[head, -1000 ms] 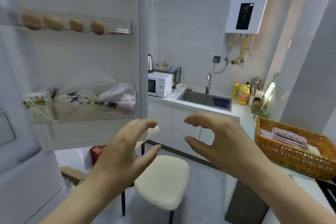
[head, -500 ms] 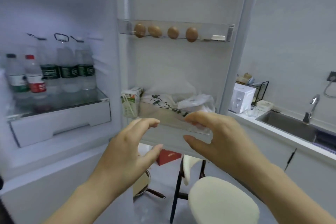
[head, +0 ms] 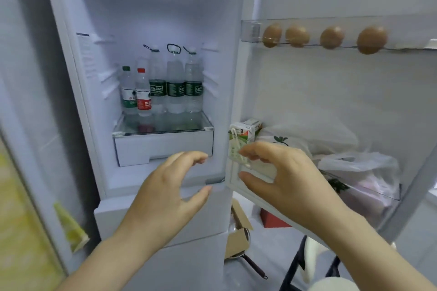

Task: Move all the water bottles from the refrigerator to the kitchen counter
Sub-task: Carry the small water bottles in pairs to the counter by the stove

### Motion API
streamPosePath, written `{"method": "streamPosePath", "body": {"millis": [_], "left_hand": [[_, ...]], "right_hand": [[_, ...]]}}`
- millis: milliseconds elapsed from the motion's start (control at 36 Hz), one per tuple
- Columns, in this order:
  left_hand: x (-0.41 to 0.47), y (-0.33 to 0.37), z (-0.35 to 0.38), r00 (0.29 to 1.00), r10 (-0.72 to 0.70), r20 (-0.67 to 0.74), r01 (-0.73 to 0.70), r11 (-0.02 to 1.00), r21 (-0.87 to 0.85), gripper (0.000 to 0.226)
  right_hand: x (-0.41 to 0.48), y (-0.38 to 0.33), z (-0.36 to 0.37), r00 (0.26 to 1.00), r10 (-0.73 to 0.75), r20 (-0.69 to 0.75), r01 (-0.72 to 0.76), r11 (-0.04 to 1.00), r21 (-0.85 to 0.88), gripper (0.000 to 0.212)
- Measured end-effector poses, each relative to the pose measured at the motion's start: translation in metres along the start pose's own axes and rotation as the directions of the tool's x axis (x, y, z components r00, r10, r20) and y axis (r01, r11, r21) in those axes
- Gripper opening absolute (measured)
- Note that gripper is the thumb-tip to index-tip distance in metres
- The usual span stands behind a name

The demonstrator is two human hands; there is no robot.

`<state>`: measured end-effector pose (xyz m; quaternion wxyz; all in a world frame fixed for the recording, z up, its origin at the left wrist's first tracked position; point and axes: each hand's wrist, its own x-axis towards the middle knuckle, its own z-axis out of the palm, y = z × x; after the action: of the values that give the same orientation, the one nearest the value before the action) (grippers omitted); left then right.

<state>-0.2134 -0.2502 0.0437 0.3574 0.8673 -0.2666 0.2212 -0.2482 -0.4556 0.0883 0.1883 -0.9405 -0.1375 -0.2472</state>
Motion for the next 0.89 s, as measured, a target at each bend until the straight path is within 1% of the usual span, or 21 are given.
{"method": "streamPosePath", "body": {"millis": [250, 417, 528, 694, 889], "left_hand": [[0.025, -0.064, -0.013, 0.997, -0.071, -0.038, 0.072, 0.997, 0.017, 0.041], [0.053, -0.112, -0.031, 0.995, -0.082, -0.052, 0.083, 0.996, 0.020, 0.041], [0.071, -0.143, -0.042, 0.996, -0.079, -0.052, 0.080, 0.996, 0.029, 0.042], [0.089, -0.185, -0.052, 0.995, -0.087, -0.051, 0.089, 0.995, 0.040, 0.041], [0.109, -0.217, -0.049, 0.991, -0.116, -0.060, 0.118, 0.993, 0.030, 0.041]], "right_hand": [[0.064, -0.006, 0.058, 0.999, -0.030, 0.022, 0.029, 0.998, 0.060, 0.036], [0.112, -0.019, 0.091, 0.999, -0.032, 0.014, 0.031, 0.997, 0.076, 0.035], [0.140, -0.029, 0.111, 1.000, -0.026, 0.002, 0.026, 0.997, 0.074, 0.034], [0.175, -0.035, 0.141, 1.000, 0.003, 0.021, -0.005, 0.995, 0.100, 0.035], [0.205, -0.028, 0.171, 0.998, 0.024, 0.059, -0.032, 0.990, 0.139, 0.033]]}}
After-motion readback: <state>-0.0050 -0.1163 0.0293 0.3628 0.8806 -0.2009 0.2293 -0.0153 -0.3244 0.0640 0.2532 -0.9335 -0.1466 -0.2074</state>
